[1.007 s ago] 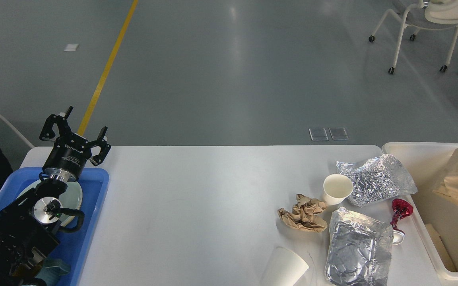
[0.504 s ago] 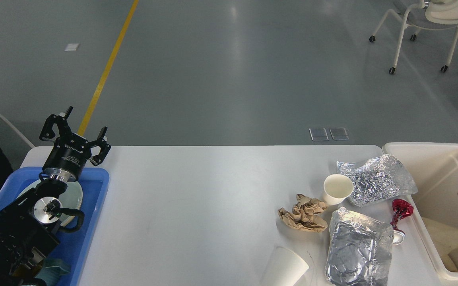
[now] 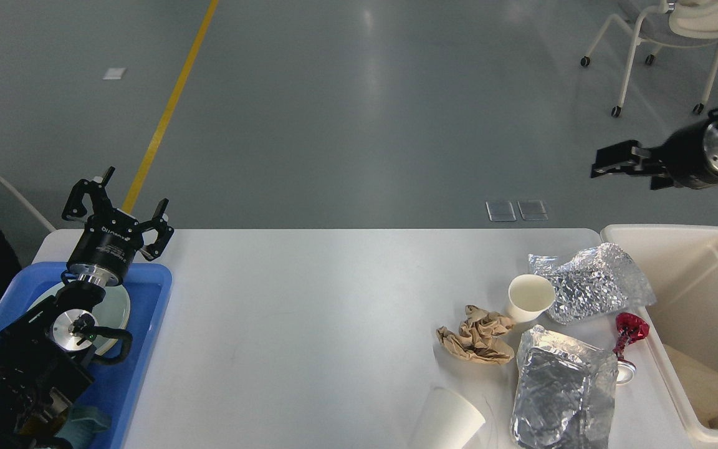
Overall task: Tidy desktop
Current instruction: 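Move the right gripper down to the small white paper cup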
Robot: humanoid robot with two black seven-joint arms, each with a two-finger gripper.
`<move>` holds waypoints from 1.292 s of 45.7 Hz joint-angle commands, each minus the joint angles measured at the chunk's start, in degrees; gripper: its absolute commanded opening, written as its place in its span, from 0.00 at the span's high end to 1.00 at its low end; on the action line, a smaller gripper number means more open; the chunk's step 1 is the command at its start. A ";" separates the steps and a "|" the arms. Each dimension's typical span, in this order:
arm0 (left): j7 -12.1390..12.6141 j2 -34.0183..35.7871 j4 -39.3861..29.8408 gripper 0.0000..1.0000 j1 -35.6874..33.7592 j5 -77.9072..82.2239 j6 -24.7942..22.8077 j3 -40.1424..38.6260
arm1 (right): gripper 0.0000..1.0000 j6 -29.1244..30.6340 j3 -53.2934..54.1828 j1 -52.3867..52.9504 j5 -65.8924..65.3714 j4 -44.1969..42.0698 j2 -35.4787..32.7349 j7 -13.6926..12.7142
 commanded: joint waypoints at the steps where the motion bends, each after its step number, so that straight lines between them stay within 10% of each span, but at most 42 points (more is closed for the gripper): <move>1: -0.07 0.00 0.01 0.00 0.01 0.00 -0.01 -0.09 | 0.00 10.44 -0.26 9.88 1.56 11.54 2.31 0.75; 11: -0.07 0.00 0.01 0.00 0.01 0.00 -0.01 0.00 | 0.00 25.46 -0.17 25.00 11.66 18.58 2.49 0.58; 25: -0.07 0.00 0.01 0.00 0.01 0.00 -0.01 -0.09 | 0.00 25.22 -5.35 30.82 13.96 23.42 3.28 -0.39; 40: -0.07 0.00 0.01 0.00 -0.08 0.00 -0.01 -0.09 | 0.00 -6.32 -10.90 -6.25 9.21 2.88 10.13 -0.21; 59: 0.02 -0.09 0.01 0.00 -0.08 0.00 -0.01 0.00 | 0.00 -10.55 -9.67 -29.39 22.30 -19.47 20.24 -5.14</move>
